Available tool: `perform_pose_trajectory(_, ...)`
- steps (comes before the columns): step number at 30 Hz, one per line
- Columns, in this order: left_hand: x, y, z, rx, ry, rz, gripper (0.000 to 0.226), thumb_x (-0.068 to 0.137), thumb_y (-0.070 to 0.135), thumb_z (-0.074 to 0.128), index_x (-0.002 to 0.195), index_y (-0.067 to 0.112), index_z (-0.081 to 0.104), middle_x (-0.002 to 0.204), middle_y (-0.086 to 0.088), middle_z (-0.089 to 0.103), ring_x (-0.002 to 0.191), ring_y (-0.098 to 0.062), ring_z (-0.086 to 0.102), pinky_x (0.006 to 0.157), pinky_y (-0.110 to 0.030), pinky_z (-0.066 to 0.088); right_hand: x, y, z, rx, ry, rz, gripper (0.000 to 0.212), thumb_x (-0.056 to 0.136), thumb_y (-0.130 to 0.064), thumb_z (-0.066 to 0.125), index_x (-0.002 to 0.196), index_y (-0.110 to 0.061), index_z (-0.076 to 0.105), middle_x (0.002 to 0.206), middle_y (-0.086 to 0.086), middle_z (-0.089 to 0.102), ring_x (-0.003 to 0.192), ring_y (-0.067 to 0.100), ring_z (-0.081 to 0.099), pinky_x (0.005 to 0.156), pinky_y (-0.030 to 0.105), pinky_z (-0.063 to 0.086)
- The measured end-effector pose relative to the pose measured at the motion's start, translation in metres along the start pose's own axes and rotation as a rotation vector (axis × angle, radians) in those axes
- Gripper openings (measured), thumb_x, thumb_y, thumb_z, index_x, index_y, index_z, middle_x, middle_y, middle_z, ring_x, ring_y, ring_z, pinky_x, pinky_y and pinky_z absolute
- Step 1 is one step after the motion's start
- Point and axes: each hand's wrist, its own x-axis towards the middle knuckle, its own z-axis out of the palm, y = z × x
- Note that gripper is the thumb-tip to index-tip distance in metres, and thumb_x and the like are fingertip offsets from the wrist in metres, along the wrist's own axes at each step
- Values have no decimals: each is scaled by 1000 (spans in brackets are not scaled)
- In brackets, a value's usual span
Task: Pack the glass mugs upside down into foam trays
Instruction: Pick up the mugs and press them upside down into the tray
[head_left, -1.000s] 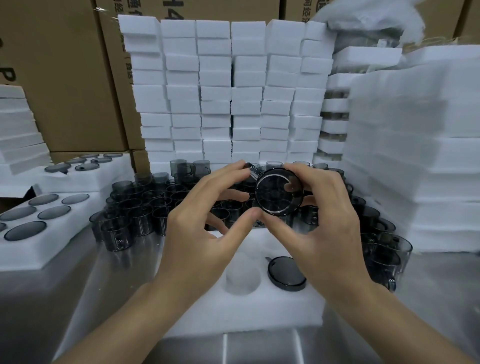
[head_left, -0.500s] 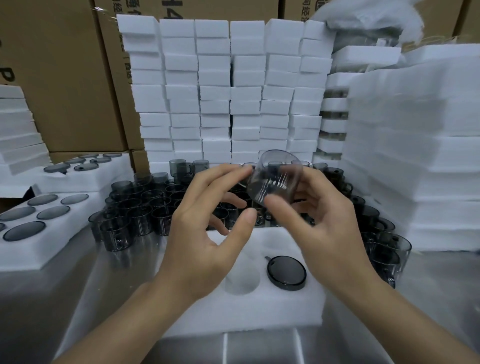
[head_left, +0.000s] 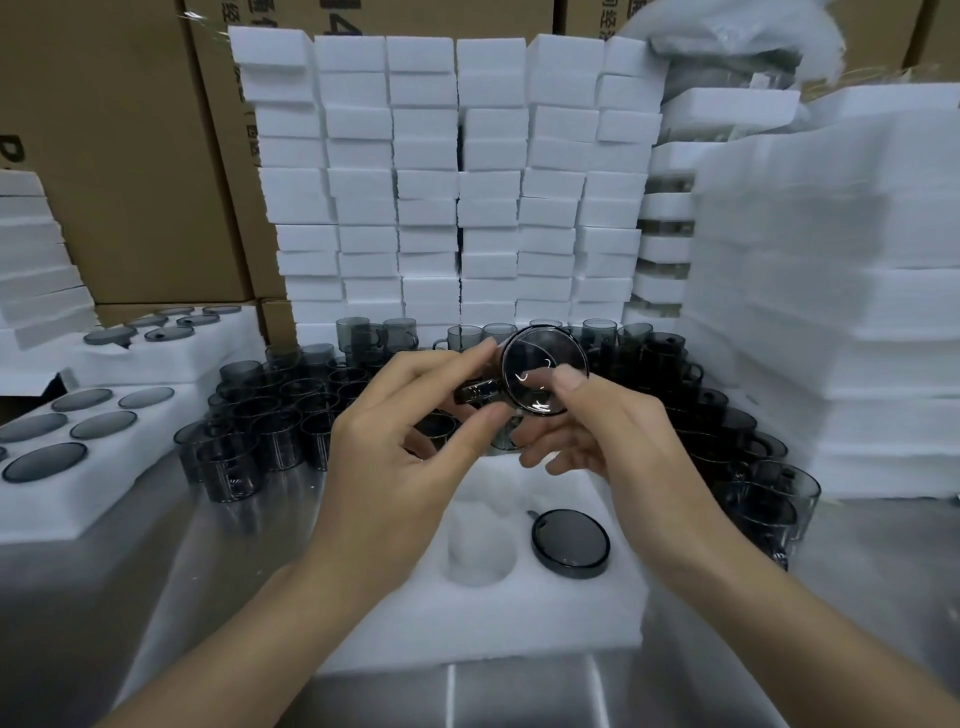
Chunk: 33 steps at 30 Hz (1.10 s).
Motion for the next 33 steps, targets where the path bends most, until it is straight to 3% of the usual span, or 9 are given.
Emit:
perform_pose_trajectory(5,-1,2,0,43,-46,-4,52,94,23,78,143,34,67,125,13,67,112,-16,68,62,-22,56,-2,-1,-1,-21,18,-68,34,86,-57,63,116,-45,74,106,0,79,96,19,75,78,28,59)
perform_pose_trajectory(9,-3,4,-1,43,-126,-16,61,94,24,71,150,40,55,135,18,65,130,-19,63,80,-36,62,-5,2,-2,-168,80,-160,40,89,-43,70,128,-45,64,119,-11,75,107,15,73,87,37,63)
perform_pose_trajectory(13,-4,6,-2,-6,-205,-71,66,95,33,70,157,39,46,141,19,65,140,-15,57,96,-43,57,-8,9,-1,-427,148,-331,57,90,-31,75,144,-33,58,128,-17,64,125,11,62,97,24,53)
perform_pose_trajectory(17,-2,10,-2,-241,-226,-211,70,91,34,77,154,40,49,131,5,73,116,-20,73,87,-37,60,-9,13,0,-549,183,-454,68,91,-27,78,154,-21,52,134,-11,55,127,13,56,100,18,47)
perform_pose_trajectory(21,4,13,-1,-449,-187,-349,55,89,38,76,142,28,63,112,-5,81,90,-12,74,74,-22,55,-9,14,2,-565,186,-473,66,93,-37,81,152,-20,55,134,-9,56,129,15,56,107,25,47)
perform_pose_trajectory(24,6,12,-1,-534,-213,-459,51,88,43,74,136,28,69,112,-8,80,90,-15,70,70,-24,53,-8,15,2,-516,150,-419,62,90,-34,85,146,-23,60,134,-11,58,131,17,57,109,35,49)
perform_pose_trajectory(27,9,11,-3,-676,-267,-573,61,83,51,65,137,24,70,116,-16,76,97,-20,67,71,-30,51,-7,15,2,-451,130,-402,54,90,-31,87,138,-26,64,130,-13,64,128,17,61,106,32,51)
perform_pose_trajectory(30,12,10,-3,-679,-230,-633,50,90,43,60,136,30,72,113,-6,78,95,-16,72,71,-30,54,-7,12,1,-345,123,-402,51,90,-24,88,134,-28,62,128,-12,69,127,18,65,105,27,51)
perform_pose_trajectory(33,12,10,-1,-523,-158,-646,30,106,27,56,126,33,77,111,-1,81,89,-12,74,71,-31,53,-7,11,-1,-358,144,-440,53,87,-22,88,132,-27,61,127,-12,68,126,18,65,104,22,49)
